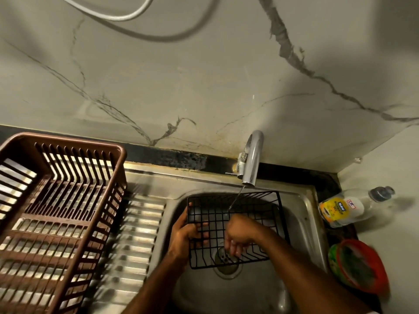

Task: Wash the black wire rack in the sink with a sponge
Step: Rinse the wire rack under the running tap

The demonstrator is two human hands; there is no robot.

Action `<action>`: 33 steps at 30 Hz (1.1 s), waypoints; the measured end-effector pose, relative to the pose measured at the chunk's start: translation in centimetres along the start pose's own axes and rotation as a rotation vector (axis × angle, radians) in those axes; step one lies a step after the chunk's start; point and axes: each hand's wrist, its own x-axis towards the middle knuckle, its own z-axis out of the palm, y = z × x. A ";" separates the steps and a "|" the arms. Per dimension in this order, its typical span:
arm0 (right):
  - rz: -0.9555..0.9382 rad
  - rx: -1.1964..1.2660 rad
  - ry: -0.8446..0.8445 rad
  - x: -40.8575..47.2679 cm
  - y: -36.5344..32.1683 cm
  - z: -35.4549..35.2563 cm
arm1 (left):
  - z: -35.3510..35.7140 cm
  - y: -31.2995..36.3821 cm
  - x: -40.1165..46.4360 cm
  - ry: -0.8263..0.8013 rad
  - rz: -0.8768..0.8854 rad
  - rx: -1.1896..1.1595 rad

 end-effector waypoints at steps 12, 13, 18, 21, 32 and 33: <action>0.042 1.948 0.721 1.8 1.8 0.5 | 1.0 -3.0 -1.1 0.056 -0.044 -0.066; 0.078 2.012 0.812 1.6 2.3 0.6 | 1.1 -3.3 -1.3 0.065 -0.055 -0.068; 0.117 1.894 0.473 1.8 1.3 3.4 | 1.3 -4.4 -1.5 0.138 -0.047 -0.109; 0.102 1.510 0.144 0.7 -0.3 5.0 | 0.7 -4.9 -1.0 0.096 -0.069 -0.068; -0.354 0.337 1.270 -4.7 1.1 -0.1 | -1.5 -5.4 -0.3 0.040 -0.248 0.020; -0.385 0.288 1.303 -4.5 1.1 -1.6 | -1.5 -5.1 -0.2 0.019 -0.262 0.044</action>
